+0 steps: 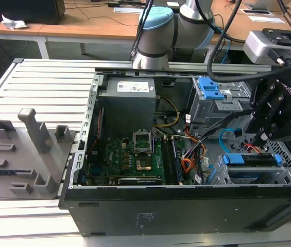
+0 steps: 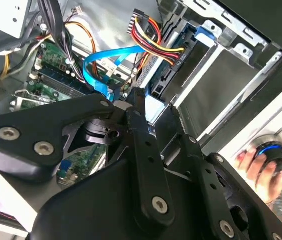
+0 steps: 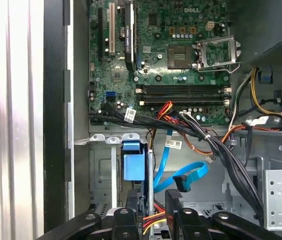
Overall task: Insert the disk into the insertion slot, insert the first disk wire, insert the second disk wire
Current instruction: 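Insert the second disk wire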
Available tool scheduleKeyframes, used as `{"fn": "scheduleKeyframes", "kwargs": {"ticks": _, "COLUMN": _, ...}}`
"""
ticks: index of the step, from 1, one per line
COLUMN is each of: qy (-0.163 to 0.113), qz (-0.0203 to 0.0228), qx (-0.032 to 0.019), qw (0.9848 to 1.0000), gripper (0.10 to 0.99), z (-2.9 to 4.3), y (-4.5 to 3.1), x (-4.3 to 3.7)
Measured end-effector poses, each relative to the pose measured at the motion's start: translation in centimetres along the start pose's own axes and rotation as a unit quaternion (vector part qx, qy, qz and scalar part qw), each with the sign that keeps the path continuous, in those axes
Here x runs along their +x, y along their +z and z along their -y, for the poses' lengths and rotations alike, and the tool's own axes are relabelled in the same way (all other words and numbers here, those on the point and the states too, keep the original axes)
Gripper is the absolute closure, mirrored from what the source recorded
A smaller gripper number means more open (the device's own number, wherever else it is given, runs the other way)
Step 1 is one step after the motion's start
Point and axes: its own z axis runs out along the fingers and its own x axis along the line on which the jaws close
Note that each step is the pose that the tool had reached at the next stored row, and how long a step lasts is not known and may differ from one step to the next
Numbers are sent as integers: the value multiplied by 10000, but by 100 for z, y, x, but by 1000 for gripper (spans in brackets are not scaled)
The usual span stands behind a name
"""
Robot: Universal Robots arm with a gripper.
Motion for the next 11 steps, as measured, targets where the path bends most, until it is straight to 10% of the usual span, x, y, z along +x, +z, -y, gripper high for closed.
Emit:
{"fn": "scheduleKeyframes", "kwargs": {"ticks": 5, "qy": -752, "qz": -34, "qx": 12, "qw": 9972, "gripper": 725, "z": 0, "y": 0, "x": 0}}
{"fn": "scheduleKeyframes", "kwargs": {"ticks": 11, "qy": -775, "qz": -35, "qx": 13, "qw": 9970, "gripper": 725, "z": -1, "y": -1, "x": -55}}
